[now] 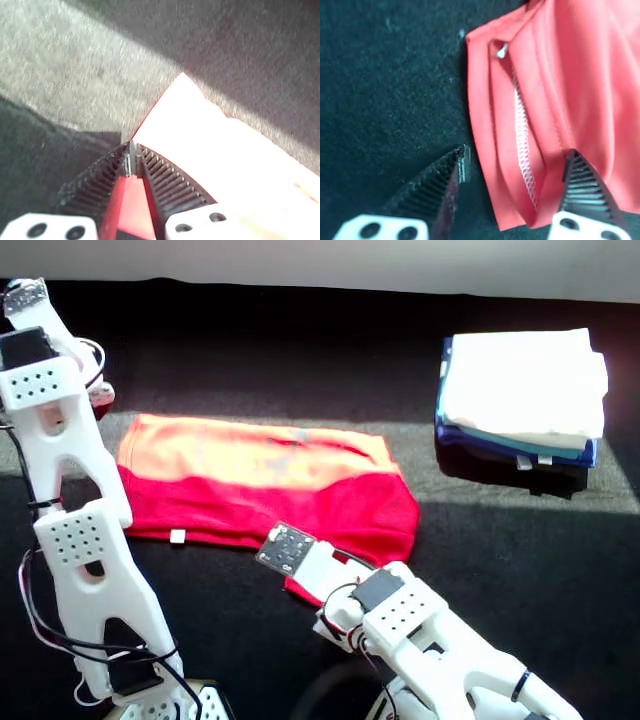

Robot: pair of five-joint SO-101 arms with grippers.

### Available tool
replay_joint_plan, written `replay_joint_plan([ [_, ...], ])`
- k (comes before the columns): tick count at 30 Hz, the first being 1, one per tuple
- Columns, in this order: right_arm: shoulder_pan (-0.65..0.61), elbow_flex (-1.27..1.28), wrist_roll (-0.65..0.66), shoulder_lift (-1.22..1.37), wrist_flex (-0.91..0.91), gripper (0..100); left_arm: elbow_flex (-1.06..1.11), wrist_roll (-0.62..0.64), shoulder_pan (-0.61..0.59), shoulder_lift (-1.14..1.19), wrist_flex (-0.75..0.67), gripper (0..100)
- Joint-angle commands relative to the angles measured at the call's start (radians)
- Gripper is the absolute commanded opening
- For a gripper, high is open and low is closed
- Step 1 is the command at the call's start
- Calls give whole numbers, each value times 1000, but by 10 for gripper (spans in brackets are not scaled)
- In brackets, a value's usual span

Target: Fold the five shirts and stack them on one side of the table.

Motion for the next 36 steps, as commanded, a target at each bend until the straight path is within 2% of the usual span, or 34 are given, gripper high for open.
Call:
replay_joint_plan([
  [1, -30, -87, 8, -25, 128, 296, 236, -9, -7, -208, 5, 9],
  [5, -81, -246, 9, -27, 328, 296, 435, -11, -8, -255, 5, 9],
  [9, -45, -367, 9, -25, 372, 296, 495, -6, -8, -225, 5, 9],
  [15, 42, -305, 9, -15, 231, 296, 498, -6, 31, -200, 5, 9],
  [22, -94, -71, 9, -15, 133, 296, 499, -6, 120, -194, 5, 9],
  [28, -50, 41, 9, -15, 12, 296, 507, -8, 140, -193, -31, 9],
  [33, -45, 88, 9, -15, -24, 293, 650, -8, 136, -197, -107, 9],
  [34, -45, 96, 9, -15, -28, 276, 694, -8, 134, -202, -138, 9],
  [36, -45, 107, 9, -15, -30, 180, 768, -8, 131, -203, -204, 9],
])
